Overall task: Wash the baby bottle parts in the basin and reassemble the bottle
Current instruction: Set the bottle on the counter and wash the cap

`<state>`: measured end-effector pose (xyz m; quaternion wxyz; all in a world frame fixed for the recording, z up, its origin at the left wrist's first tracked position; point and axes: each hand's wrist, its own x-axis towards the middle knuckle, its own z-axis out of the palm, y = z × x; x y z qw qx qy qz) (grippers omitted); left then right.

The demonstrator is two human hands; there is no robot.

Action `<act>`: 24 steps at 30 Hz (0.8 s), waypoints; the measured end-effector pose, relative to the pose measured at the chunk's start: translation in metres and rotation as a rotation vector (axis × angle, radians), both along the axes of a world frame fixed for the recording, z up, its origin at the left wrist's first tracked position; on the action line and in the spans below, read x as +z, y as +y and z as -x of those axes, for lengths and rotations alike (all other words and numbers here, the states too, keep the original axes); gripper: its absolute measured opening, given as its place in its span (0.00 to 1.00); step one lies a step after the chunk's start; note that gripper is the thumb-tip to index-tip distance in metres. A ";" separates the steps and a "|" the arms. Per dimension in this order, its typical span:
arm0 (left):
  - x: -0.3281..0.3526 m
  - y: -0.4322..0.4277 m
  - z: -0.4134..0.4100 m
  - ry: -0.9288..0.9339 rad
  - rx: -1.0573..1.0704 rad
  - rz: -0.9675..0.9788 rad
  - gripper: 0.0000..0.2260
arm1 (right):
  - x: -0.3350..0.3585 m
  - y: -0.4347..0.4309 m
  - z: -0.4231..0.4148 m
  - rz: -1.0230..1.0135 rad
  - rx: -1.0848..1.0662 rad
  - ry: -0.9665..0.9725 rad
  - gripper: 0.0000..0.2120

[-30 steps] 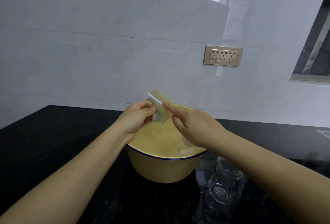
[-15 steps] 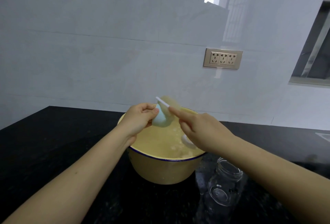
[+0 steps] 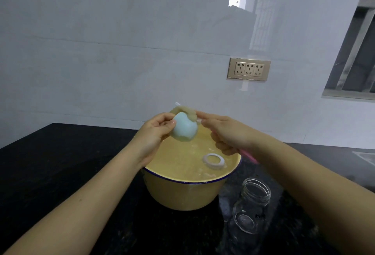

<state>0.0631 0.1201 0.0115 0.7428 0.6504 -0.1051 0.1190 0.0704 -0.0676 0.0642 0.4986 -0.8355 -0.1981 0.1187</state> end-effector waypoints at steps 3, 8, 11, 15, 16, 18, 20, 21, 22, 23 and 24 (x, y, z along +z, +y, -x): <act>0.003 -0.002 0.003 0.013 -0.057 0.188 0.10 | -0.005 -0.002 0.000 -0.066 0.010 0.099 0.18; 0.005 -0.006 0.004 0.060 -0.059 0.361 0.11 | -0.019 0.006 0.006 -0.199 -0.023 0.229 0.17; 0.005 -0.008 0.003 0.032 -0.007 0.335 0.10 | -0.019 0.009 0.009 -0.215 -0.038 0.297 0.16; 0.003 -0.014 -0.001 -0.047 0.114 0.137 0.07 | -0.021 0.011 0.011 -0.230 -0.058 0.437 0.15; 0.003 -0.014 -0.002 -0.089 0.155 0.021 0.07 | -0.022 0.012 0.012 -0.245 -0.045 0.472 0.14; 0.004 -0.015 0.000 -0.212 0.205 -0.223 0.07 | -0.020 0.015 0.016 -0.294 -0.016 0.543 0.10; 0.007 -0.012 0.002 -0.330 0.250 -0.447 0.07 | -0.017 0.015 0.017 -0.364 0.012 0.605 0.07; 0.008 -0.010 0.003 -0.375 0.287 -0.568 0.06 | -0.015 0.014 0.017 -0.388 0.015 0.628 0.10; 0.008 -0.007 0.003 -0.415 0.331 -0.698 0.05 | -0.014 0.012 0.018 -0.406 0.018 0.648 0.11; 0.008 -0.004 0.003 -0.454 0.369 -0.815 0.04 | -0.013 0.011 0.019 -0.408 0.026 0.659 0.10; 0.008 -0.001 0.003 -0.488 0.394 -0.903 0.03 | -0.013 0.011 0.021 -0.403 0.037 0.660 0.07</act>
